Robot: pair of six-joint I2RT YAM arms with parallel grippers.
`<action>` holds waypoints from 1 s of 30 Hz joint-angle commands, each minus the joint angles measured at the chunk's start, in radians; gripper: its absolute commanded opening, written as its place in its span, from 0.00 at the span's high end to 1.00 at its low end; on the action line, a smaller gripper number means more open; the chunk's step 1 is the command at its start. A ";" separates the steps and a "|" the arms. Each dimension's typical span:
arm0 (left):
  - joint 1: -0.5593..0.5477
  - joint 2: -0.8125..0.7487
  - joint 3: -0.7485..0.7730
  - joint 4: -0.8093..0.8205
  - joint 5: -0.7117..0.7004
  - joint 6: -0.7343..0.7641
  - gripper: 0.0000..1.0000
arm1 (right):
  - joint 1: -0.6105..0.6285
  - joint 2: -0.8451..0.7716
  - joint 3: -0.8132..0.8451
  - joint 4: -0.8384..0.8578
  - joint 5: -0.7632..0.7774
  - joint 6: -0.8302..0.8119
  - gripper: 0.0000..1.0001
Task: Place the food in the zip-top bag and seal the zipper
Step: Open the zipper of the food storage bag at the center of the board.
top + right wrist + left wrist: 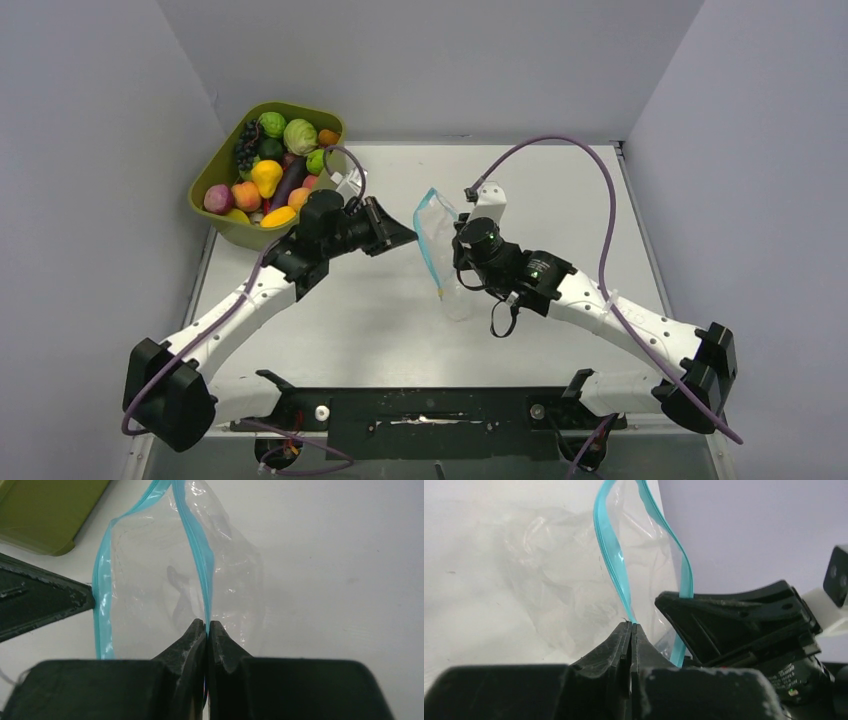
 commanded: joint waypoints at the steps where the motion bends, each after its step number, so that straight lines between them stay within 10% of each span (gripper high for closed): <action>1: -0.005 0.088 0.167 -0.150 -0.115 0.107 1.00 | -0.014 -0.064 0.010 -0.017 0.146 -0.012 1.00; 16: -0.038 0.310 0.286 -0.178 -0.097 0.125 1.00 | -0.054 -0.040 0.019 0.013 0.096 -0.111 1.00; 23: -0.001 0.104 0.100 -0.007 0.069 -0.023 0.51 | -0.245 -0.029 -0.076 0.156 -0.201 -0.152 1.00; 30: 0.016 0.132 0.055 0.357 0.143 -0.058 0.37 | -0.263 -0.045 -0.082 0.195 -0.292 -0.146 1.00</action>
